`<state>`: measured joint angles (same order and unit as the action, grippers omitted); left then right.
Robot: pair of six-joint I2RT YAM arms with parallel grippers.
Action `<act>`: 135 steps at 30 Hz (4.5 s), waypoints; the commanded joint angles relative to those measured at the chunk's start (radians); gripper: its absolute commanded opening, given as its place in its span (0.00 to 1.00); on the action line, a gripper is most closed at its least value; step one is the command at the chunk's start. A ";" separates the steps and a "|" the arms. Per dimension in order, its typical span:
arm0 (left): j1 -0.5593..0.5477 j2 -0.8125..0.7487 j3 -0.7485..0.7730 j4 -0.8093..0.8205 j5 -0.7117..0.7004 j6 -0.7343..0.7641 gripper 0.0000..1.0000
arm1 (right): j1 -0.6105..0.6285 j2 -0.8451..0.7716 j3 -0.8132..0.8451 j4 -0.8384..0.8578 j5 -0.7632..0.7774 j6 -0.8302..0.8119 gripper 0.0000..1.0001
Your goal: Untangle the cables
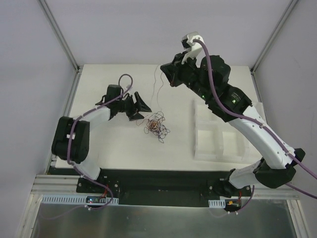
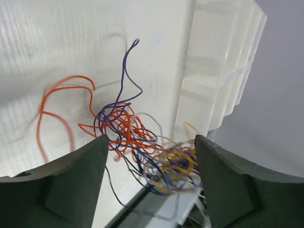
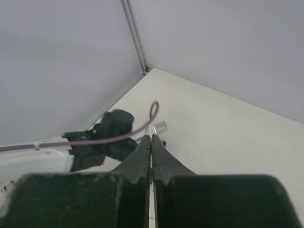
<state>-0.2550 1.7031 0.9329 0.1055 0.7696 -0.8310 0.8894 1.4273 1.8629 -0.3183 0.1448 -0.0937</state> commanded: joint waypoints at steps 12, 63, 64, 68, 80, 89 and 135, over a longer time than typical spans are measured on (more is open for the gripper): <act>-0.035 -0.612 -0.161 0.411 -0.058 0.311 0.74 | -0.055 -0.021 -0.060 -0.005 0.003 0.089 0.01; -0.035 -0.373 0.043 -0.109 -0.380 0.452 0.04 | -0.086 -0.016 -0.536 0.151 -0.255 0.063 0.89; -0.035 -0.373 0.044 -0.113 -0.377 0.443 0.02 | -0.083 0.013 -0.539 0.153 -0.281 0.071 0.90; -0.033 -0.385 0.073 -0.173 -0.432 0.422 0.25 | -0.047 0.136 -0.573 0.223 -0.335 0.115 0.93; 0.166 -0.640 -0.054 -0.352 -0.458 0.233 0.62 | 0.112 0.430 -0.538 0.501 -0.398 0.100 0.85; 0.244 -0.729 -0.140 -0.469 -0.501 0.259 0.66 | 0.123 0.605 -0.410 0.515 -0.425 0.091 0.73; 0.076 0.022 -0.131 0.260 -0.147 -0.329 0.52 | 0.042 -0.037 -0.480 0.471 -0.694 0.221 0.00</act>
<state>-0.1677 1.6749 0.7868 0.2317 0.6827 -1.0546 0.9264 1.4822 1.1912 0.2092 -0.5179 0.1791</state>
